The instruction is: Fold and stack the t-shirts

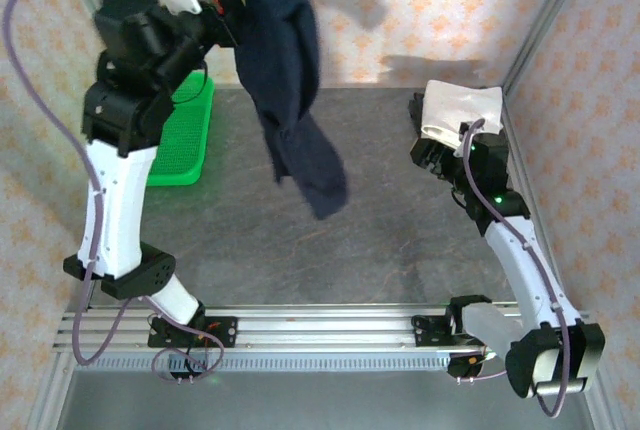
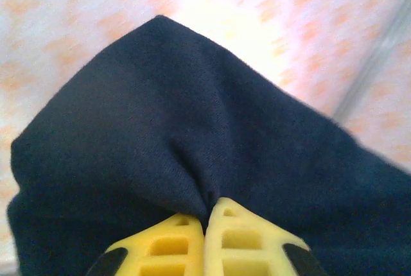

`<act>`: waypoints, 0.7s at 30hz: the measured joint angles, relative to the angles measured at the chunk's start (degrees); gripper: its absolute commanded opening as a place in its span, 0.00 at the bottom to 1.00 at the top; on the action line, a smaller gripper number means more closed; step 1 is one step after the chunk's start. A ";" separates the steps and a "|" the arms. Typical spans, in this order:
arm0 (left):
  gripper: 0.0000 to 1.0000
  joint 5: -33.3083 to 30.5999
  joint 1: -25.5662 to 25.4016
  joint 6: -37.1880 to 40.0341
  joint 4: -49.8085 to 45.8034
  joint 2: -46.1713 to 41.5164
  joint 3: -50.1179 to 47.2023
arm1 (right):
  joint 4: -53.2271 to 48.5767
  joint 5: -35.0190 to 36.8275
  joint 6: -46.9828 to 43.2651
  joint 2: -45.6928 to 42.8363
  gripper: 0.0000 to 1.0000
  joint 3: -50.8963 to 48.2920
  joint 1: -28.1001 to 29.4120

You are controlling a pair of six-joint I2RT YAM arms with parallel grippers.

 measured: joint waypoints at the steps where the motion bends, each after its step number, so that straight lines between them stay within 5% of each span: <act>1: 0.84 -2.36 0.44 -0.15 0.28 0.28 -3.63 | -0.07 0.02 0.11 -0.39 0.86 0.00 0.00; 2: 0.99 -3.76 1.01 -0.28 0.61 0.81 -6.56 | -0.11 0.02 0.22 -0.57 0.86 0.00 0.00; 11: 1.00 -7.04 6.51 -4.07 0.28 14.53 -38.18 | -2.64 -0.85 1.66 -2.25 0.85 -4.46 1.42; 21: 0.98 -7.37 0.35 -5.75 5.38 9.75 -56.68 | -2.71 4.46 1.46 12.87 0.82 -7.61 18.86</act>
